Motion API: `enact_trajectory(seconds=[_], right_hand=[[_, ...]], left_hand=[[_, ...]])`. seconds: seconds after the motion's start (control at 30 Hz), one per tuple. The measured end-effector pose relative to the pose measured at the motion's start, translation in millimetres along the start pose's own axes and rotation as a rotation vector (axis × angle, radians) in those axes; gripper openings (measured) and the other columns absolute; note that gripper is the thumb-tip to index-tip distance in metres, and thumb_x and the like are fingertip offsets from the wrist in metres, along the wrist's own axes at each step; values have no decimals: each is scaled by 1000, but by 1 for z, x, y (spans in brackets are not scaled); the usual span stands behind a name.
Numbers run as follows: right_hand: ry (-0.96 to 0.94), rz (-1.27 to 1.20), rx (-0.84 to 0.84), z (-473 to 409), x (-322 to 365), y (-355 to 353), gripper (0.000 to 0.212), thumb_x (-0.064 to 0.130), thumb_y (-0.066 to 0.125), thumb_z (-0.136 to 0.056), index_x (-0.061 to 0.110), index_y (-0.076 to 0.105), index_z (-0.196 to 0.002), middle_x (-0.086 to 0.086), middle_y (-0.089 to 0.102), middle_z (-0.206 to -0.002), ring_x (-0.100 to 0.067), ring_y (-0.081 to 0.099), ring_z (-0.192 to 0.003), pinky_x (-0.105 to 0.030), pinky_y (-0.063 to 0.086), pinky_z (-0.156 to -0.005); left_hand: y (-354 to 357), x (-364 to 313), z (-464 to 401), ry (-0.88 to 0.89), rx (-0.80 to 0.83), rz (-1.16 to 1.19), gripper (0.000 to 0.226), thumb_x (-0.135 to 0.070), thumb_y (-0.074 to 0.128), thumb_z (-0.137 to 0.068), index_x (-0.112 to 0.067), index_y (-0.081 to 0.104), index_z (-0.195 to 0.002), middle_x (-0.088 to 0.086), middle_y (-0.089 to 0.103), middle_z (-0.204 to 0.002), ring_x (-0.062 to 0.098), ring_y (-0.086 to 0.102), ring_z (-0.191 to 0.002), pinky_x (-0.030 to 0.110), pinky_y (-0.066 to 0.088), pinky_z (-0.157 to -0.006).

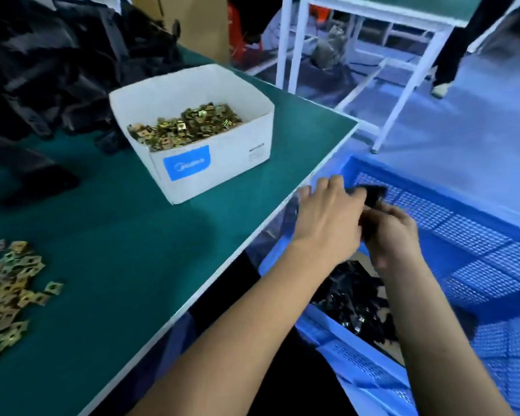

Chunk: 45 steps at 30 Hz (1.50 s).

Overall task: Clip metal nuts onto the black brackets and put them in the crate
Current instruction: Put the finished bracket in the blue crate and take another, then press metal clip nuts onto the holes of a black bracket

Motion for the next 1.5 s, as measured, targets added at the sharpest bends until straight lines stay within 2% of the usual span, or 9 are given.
enact_trajectory(seconds=[0.13,0.4,0.53,0.67,0.77,0.97,1.23,1.4,1.5], right_hand=[[225,183,-371,-27,-79,-83,14,-10,67,-87,3,62,-84,-22,68,-87,-30,66,-73,-42,59,-75],[456,657,-342,-22,-156,-129,18,5,77,-74,-1,66,-88,-19,68,-84,-31,63,-69,-27,43,-47],[219,767,-306,-23,-118,-99,14,11,67,-86,10,71,-99,-14,74,-90,-33,70,-82,-40,60,-73],[-379,851,-278,-1,-17,-24,12,12,67,-91,15,73,-100,1,73,-88,-16,68,-86,-18,44,-78],[-698,757,-133,38,50,49,11,12,65,-92,14,72,-99,10,69,-83,-1,63,-73,-8,43,-70],[-1036,605,347,145,102,200,10,15,60,-90,19,69,-94,14,70,-80,-9,69,-74,-33,57,-70],[-901,869,904,266,-20,378,5,21,66,-91,23,69,-94,7,71,-87,-17,67,-84,-39,55,-78],[-1010,1048,1206,343,-93,456,25,19,68,-90,20,70,-115,-4,69,-113,-26,63,-108,-40,54,-90],[-1048,1058,1345,382,-129,498,44,11,66,-87,26,64,-129,-8,56,-125,-31,48,-119,-41,50,-94]], left_hand=[[80,-3,15,-11,231,11,44,-36,68,-93,-23,54,-133,11,48,-131,33,49,-125,48,42,-102],[150,16,45,-89,497,57,29,-29,69,-92,-18,64,-118,13,46,-130,36,47,-125,47,48,-98],[119,18,27,-112,323,273,29,-30,67,-94,-20,68,-121,7,51,-128,31,53,-122,47,51,-98],[41,28,8,-172,-82,578,19,-24,69,-92,-22,72,-110,-2,61,-116,22,67,-97,43,54,-88],[-32,54,14,-175,-406,700,8,-17,69,-87,-20,72,-94,-5,66,-96,14,66,-73,40,55,-75],[-138,152,82,-285,-757,659,5,-16,68,-86,-16,73,-86,-7,69,-87,6,64,-71,18,49,-65],[-165,316,261,-815,-814,352,9,-21,66,-87,-18,74,-84,-7,71,-81,13,66,-79,39,54,-76],[-172,384,363,-1098,-843,64,10,-23,66,-89,-17,73,-89,-3,71,-89,22,65,-84,34,46,-76],[-169,410,402,-1303,-1020,164,13,-21,64,-90,-12,73,-86,-1,72,-85,25,66,-86,40,50,-82]])
Point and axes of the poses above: each hand's wrist, its own z-axis away from the middle knuckle, its own y-axis out of the palm, x = y × z, the point moved 6 cm from there along -z, towards the middle knuckle
